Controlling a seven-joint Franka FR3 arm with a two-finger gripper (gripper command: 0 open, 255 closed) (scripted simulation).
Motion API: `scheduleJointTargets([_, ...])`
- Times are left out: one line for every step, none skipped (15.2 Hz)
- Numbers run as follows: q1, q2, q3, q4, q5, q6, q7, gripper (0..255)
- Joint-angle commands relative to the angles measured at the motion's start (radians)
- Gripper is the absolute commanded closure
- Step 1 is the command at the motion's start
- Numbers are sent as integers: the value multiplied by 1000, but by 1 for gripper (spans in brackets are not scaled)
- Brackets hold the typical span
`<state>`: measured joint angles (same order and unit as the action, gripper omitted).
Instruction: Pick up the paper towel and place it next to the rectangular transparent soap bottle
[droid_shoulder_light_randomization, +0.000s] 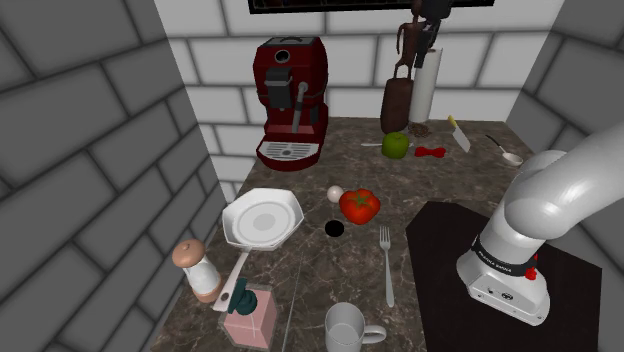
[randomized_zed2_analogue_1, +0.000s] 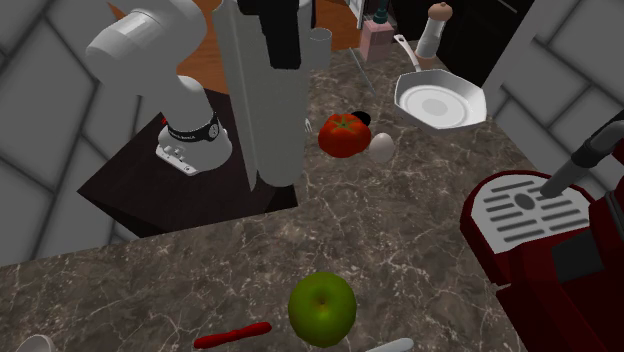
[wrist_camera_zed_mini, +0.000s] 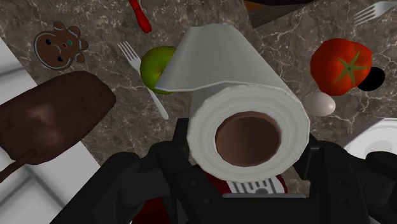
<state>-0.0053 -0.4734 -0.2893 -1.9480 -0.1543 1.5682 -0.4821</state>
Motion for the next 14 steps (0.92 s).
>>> scheduleJointTargets([1,8,0,33,2,-26,-4,255])
scheduleJointTargets([2,13,0,52,3,-39,-6,255])
scheduleJointTargets([2,19,0,70,5,-52,-7,255])
scheduleJointTargets([3,24,0,89,6,-65,-9,255])
scheduleJointTargets([4,30,0,108,7,-78,-10,255])
scheduleJointTargets([4,35,0,123,9,-88,-12,255])
scheduleJointTargets([10,22,21,110,12,-91,15,255])
scheduleJointTargets([15,10,42,98,16,-93,40,255])
scheduleJointTargets([21,0,62,87,21,-96,66,255])
scheduleJointTargets([27,-9,82,78,26,-98,92,255])
scheduleJointTargets([32,-18,102,69,33,-100,117,255])
scheduleJointTargets([38,-25,122,62,39,-102,142,255])
scheduleJointTargets([44,-31,142,56,46,-104,168,255])
scheduleJointTargets([50,-36,162,50,53,-106,193,255])
